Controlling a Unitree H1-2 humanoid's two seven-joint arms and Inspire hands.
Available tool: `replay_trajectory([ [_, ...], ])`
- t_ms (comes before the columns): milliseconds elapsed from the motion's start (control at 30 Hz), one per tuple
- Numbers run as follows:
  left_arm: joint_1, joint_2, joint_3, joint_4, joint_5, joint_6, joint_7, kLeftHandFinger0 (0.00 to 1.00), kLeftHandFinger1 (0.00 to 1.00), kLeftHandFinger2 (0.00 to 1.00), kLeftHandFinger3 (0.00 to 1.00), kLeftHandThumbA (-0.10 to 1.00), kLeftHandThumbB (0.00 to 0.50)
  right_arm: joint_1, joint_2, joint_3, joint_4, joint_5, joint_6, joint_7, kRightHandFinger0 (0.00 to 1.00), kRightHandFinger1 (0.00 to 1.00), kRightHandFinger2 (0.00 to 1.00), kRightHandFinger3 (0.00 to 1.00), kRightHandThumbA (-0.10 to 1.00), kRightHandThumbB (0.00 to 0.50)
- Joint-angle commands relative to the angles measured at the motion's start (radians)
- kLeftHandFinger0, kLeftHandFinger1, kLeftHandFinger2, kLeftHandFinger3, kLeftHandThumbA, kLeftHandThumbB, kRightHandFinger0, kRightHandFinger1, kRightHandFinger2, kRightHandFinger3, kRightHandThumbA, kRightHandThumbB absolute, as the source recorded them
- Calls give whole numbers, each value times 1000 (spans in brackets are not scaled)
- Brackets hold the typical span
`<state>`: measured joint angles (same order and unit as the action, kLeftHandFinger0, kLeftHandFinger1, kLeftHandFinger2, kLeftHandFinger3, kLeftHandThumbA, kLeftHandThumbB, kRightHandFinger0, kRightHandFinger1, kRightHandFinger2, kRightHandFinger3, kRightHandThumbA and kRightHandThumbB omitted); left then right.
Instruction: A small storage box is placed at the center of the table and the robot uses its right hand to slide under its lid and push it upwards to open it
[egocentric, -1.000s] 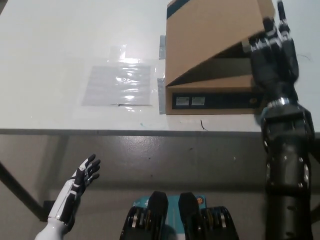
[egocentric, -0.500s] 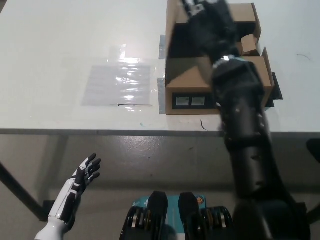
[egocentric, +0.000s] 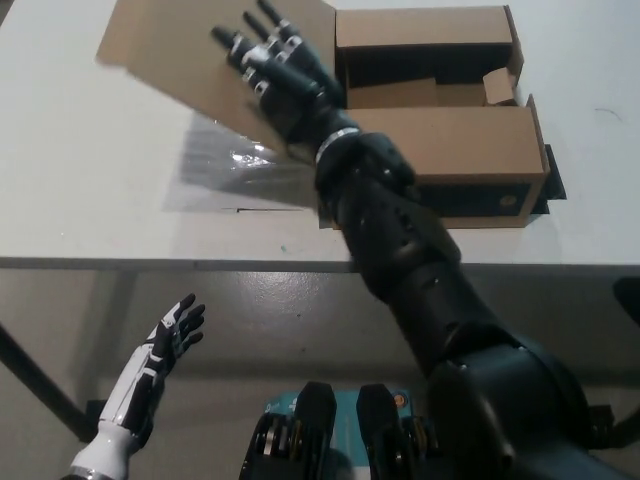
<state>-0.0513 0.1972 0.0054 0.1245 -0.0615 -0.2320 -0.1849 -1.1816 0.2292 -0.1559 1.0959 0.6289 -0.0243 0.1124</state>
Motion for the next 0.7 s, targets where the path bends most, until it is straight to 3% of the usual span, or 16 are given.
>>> replay_trajectory([
  [0, -18, 14, -4, -28, -14, -19, -21, 1000, 1000, 1000, 1000, 1000, 301, -50, 31, 65, 4, -125, -83, 59, 1000, 1000, 1000, 1000, 1000, 310],
  [67, -18, 17, -4, -27, -12, -22, -25, 1000, 1000, 1000, 1000, 1000, 309, -30, 26, 91, 19, -156, -91, 63, 1000, 1000, 1000, 1000, 1000, 289],
  [133, -16, 17, -2, -34, -5, -10, -21, 1000, 1000, 1000, 1000, 1000, 330, -14, 19, 109, 41, -181, -100, 65, 1000, 1000, 1000, 1000, 1000, 301],
  [367, -21, 20, -5, -35, 7, -4, -19, 1000, 1000, 1000, 1000, 1000, 313, -9, -15, 112, 6, -210, -88, 81, 1000, 1000, 1000, 1000, 1000, 328],
  [567, -17, 13, -7, -24, 7, -18, -17, 1000, 1000, 1000, 1000, 1000, 297, -22, -27, 88, -216, -182, -2, 83, 1000, 1000, 1000, 1000, 1000, 300],
  [667, -14, 14, -9, -25, -1, -10, -24, 1000, 1000, 1000, 1000, 1000, 298, -37, -29, 72, -395, -152, 54, 59, 1000, 1000, 1000, 1000, 1000, 342],
])
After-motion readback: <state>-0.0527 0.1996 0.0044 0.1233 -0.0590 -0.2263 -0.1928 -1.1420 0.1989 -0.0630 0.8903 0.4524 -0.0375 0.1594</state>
